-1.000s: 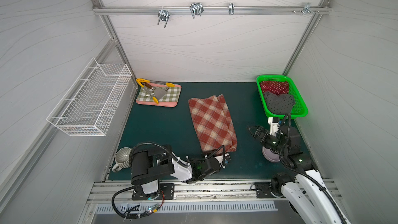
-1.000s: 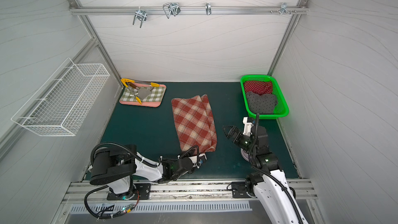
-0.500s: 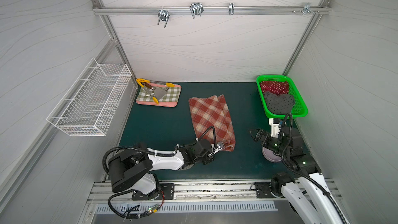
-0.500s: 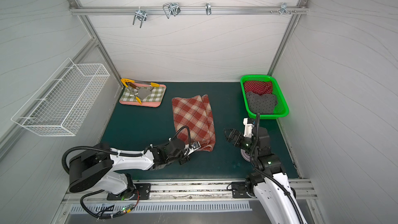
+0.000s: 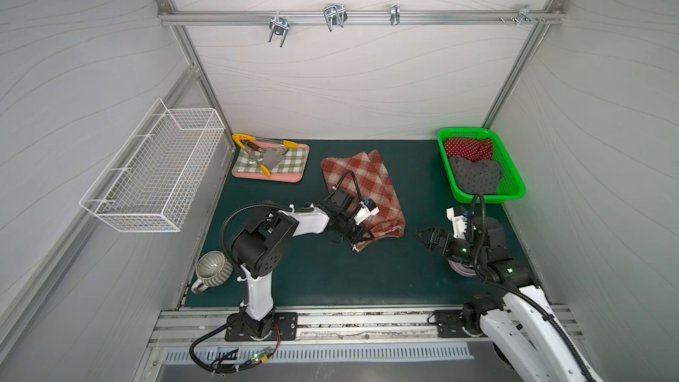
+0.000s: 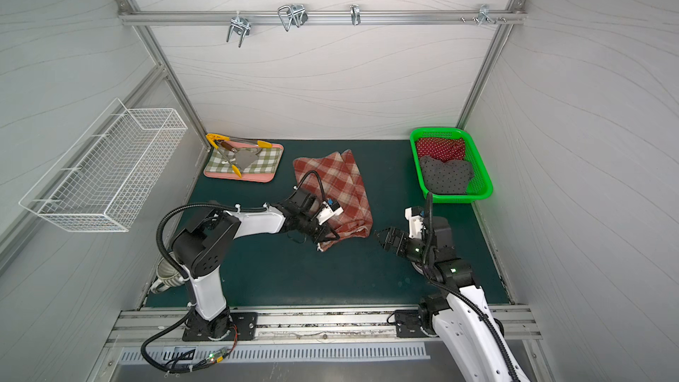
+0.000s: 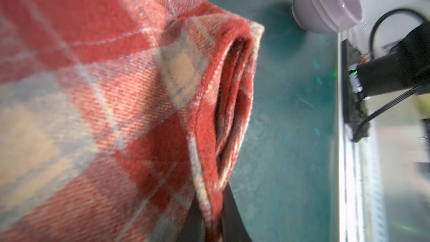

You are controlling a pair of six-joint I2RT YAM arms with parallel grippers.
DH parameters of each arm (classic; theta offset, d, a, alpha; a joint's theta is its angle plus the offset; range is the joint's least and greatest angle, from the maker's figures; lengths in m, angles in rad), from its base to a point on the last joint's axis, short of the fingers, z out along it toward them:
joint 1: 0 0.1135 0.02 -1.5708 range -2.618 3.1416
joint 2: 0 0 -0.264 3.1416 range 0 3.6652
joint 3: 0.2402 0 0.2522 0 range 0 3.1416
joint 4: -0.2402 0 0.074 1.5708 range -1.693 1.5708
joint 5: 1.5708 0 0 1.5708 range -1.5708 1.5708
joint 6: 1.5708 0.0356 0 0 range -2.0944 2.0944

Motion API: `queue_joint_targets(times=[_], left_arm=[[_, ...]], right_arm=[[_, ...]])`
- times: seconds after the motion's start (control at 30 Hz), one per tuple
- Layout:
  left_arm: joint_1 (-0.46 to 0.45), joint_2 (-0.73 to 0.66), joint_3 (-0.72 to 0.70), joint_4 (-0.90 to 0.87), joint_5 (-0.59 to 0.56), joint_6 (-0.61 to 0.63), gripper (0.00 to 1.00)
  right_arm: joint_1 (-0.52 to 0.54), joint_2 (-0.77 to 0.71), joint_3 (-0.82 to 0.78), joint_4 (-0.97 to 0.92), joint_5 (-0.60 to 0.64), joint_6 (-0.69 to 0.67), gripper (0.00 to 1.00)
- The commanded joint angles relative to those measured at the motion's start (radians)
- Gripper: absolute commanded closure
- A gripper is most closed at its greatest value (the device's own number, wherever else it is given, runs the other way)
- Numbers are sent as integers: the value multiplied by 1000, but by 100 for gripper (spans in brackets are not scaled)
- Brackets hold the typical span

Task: Roll up the skirts
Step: Roll the skirt at the center of the board.

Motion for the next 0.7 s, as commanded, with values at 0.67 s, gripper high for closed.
queue_joint_targets(times=[0.67], left_arm=[[29, 279, 183, -177, 298, 26, 100]], right_arm=[[232, 796, -81, 933, 57, 371, 5]])
